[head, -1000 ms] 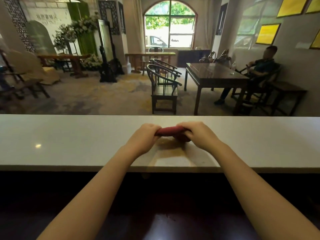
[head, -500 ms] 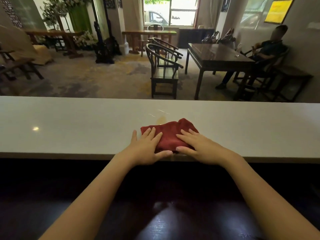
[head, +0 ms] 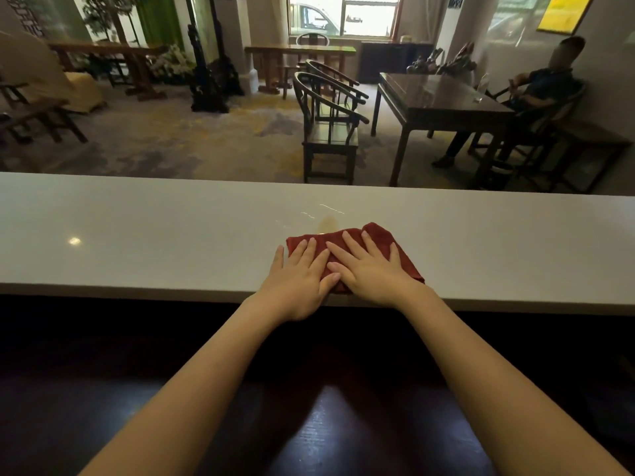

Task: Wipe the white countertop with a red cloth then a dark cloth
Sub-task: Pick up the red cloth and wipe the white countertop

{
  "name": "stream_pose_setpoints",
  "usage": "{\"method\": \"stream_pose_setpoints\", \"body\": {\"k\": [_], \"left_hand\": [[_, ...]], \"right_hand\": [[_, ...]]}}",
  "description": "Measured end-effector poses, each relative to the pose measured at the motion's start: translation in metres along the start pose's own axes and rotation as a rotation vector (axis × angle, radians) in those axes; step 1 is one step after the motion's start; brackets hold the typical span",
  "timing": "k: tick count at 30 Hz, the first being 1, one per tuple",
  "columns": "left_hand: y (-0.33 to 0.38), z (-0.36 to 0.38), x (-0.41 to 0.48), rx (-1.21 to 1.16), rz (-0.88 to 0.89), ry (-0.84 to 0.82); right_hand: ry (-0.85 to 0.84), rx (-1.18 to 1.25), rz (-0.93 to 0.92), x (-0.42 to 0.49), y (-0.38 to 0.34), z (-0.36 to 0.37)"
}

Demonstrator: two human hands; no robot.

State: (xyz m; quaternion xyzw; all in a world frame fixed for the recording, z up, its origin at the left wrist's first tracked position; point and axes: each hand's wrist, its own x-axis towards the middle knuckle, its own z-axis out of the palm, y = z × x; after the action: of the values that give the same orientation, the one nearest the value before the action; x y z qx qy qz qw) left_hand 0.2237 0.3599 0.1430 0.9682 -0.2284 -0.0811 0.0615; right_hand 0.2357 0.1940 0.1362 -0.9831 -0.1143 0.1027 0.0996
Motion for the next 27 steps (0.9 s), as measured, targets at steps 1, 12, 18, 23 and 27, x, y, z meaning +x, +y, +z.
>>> {"method": "stream_pose_setpoints", "body": {"k": [1,12,18,23,27], "left_hand": [[0.000,0.000,0.000,-0.002,0.003,0.005],[-0.060,-0.011,0.001,-0.062,-0.077,0.094],[-0.130,-0.010,0.009,-0.007,-0.271,0.163],[-0.150,0.001,0.011,-0.031,-0.328,0.144],[-0.148,0.001,0.011,-0.037,-0.318,0.163]], "right_hand": [[0.005,-0.003,0.002,0.000,0.001,0.001],[0.114,-0.016,0.002,-0.007,-0.009,-0.002],[-0.009,-0.003,-0.035,0.001,-0.015,-0.005],[0.018,-0.011,-0.025,0.003,-0.026,-0.002],[0.036,-0.024,-0.039,0.011,-0.042,0.001]]}}
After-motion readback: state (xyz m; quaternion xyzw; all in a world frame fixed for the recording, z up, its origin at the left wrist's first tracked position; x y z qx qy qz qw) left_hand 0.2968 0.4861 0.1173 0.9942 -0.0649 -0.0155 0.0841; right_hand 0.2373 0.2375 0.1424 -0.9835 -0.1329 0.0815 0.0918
